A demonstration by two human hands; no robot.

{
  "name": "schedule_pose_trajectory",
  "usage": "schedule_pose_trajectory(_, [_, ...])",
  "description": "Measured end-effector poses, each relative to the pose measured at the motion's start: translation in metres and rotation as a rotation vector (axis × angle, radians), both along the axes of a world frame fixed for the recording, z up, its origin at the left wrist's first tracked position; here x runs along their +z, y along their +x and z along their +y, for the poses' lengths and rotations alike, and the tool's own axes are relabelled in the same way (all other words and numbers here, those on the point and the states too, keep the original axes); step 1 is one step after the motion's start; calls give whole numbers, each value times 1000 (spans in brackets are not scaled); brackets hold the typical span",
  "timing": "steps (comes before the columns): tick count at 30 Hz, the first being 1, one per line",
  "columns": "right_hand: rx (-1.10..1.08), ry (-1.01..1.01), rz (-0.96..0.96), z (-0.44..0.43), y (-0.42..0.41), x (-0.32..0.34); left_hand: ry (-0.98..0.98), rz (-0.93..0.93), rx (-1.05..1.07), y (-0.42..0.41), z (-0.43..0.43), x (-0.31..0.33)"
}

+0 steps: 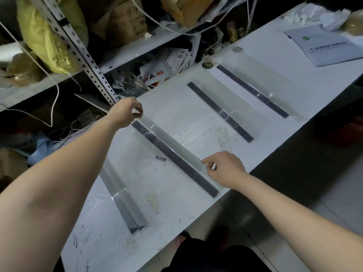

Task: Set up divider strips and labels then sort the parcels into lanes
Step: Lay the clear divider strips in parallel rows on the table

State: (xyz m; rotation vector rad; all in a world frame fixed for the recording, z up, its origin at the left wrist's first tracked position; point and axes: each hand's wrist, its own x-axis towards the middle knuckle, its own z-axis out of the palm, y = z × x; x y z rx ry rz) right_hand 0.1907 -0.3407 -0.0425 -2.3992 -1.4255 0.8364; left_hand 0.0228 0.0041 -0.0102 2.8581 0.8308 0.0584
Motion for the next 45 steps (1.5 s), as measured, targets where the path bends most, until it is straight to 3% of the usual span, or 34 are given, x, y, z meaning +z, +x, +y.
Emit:
schedule_pose_trajectory(21, [-162, -30, -23, 12, 55, -3, -38, 23, -210, 127, 55, -18])
schedule_pose_trajectory(45, [-182, -13, -50, 53, 34, -12, -41, -27, -238, 114, 108, -31])
